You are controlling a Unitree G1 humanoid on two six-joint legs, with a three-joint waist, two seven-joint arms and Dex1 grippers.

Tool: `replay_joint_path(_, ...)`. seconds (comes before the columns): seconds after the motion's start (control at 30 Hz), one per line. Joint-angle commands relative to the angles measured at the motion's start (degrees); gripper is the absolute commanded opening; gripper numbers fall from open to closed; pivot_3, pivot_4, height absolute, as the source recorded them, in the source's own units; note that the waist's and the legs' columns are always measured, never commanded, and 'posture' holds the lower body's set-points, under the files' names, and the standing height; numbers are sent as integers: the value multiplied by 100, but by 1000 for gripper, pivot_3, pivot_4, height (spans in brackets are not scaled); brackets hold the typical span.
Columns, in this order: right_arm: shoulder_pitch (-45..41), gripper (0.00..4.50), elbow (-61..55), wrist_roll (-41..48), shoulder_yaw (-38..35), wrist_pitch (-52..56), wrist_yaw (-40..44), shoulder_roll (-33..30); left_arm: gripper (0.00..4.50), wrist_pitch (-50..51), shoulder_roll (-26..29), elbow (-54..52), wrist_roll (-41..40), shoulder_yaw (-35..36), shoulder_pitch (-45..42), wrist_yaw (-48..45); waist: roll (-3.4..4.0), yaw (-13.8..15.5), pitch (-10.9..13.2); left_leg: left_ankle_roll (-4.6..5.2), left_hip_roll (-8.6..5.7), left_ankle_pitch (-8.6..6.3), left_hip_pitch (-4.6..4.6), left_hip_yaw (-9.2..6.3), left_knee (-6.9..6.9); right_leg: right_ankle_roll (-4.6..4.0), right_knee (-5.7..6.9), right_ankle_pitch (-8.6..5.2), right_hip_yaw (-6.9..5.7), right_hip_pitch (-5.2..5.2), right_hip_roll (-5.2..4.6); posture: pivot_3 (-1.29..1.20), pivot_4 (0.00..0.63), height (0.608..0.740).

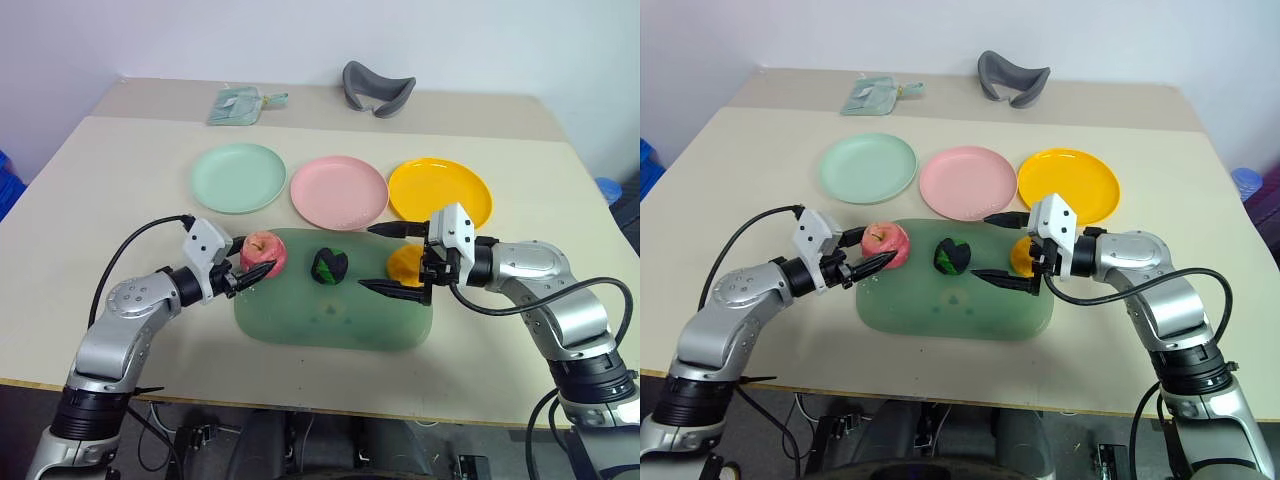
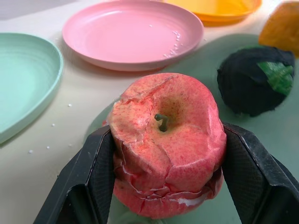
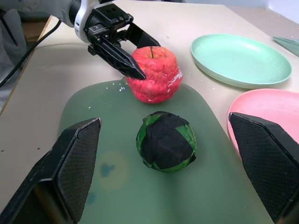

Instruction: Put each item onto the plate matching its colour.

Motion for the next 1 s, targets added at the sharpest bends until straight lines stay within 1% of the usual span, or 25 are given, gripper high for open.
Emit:
replay_joint_path(0.03,-182,4500,31,-117,-215,-110,-381,161,2631,292,-310,57,-386,579,-956,662,-3,47,0,0,0,0,-1,-2,5,0,3,0,0,0,0,0,150,740)
replay_joint_path(0.13,-239,4500,180,-280,-284,-182,-688,280,2631,535,-623,541,-343,556,-1800,1058,-4,109,-1,1,-3,0,-2,0,12,2,5,1,-4,1,1,0,150,740)
replay_joint_path(0.2,-270,4500,250,-347,-297,-211,-808,330,2631,663,-790,1060,-147,362,-2268,1231,-2,106,-2,5,-8,-2,-2,3,12,3,4,1,-5,2,0,0,150,740)
replay_joint_path(0.23,-278,4500,280,-412,-296,-264,-869,347,2631,752,-886,1389,-34,157,-2496,1225,-2,113,-2,5,-8,-3,-2,4,10,2,4,1,-5,1,0,0,150,740)
replay_joint_path(0.3,-313,4500,344,-528,-294,-326,-1007,396,2631,270,-1188,2218,505,-236,-3010,1411,-2,128,-2,5,-11,-2,-2,2,10,3,3,1,-9,2,2,0,150,740)
replay_joint_path(0.37,-336,4500,357,-579,-289,-354,-1072,427,2631,-23,-1550,2929,639,-332,-3444,1433,-4,128,-1,5,-16,-2,-3,5,11,4,1,2,-10,2,2,0,150,740)
replay_joint_path(0.47,-338,4500,340,-640,-293,-374,-1155,442,2631,-363,-1900,3903,853,-389,-3957,1471,-6,108,0,5,-17,-2,-10,7,10,7,-1,3,-11,-5,5,0,150,740)
replay_joint_path(0.5,-320,4500,313,-654,-313,-372,-1200,444,2631,-576,-2018,4369,1027,-472,-4192,1549,-6,109,0,4,-19,-2,-10,9,10,7,-1,3,-11,-9,8,0,150,740)
replay_joint_path(0.6,-277,4500,227,-685,-324,-343,-1303,460,2631,-1127,-2257,5479,1312,-537,-4716,1603,-6,77,0,3,-21,-1,-10,16,7,8,-1,2,-11,-16,10,0,150,740)
replay_joint_path(0.73,-227,4500,140,-737,-316,-320,-1444,480,2631,-1671,-2385,6510,1665,-572,-5150,1760,-6,83,0,2,-21,0,-10,19,7,9,-2,2,-12,-17,10,0,150,740)
replay_joint_path(0.8,-173,4500,118,-767,-352,-335,-1532,476,3624,-1878,-2479,6918,1819,-574,-5320,1937,-6,96,0,2,-21,0,-10,18,8,9,-1,1,-12,-17,9,0,150,740)
replay_joint_path(0.83,-151,4500,110,-769,-366,-338,-1557,470,3952,-1958,-2525,7062,1849,-553,-5385,1977,-6,100,0,2,-21,0,-10,18,8,10,-1,1,-12,-17,9,0,150,740)
replay_joint_path(0.87,-110,4500,105,-776,-389,-350,-1576,453,4439,-2019,-2599,7159,1831,-508,-5434,1968,-6,112,0,2,-21,0,-10,19,8,10,-1,1,-12,-17,9,0,150,740)
replay_joint_path(1.0,-52,4500,90,-780,-406,-368,-1623,432,4482,-2214,-2706,7253,1788,-383,-5485,1840,-7,112,1,2,-25,0,-11,17,10,12,-1,2,-13,-14,4,0,150,740)
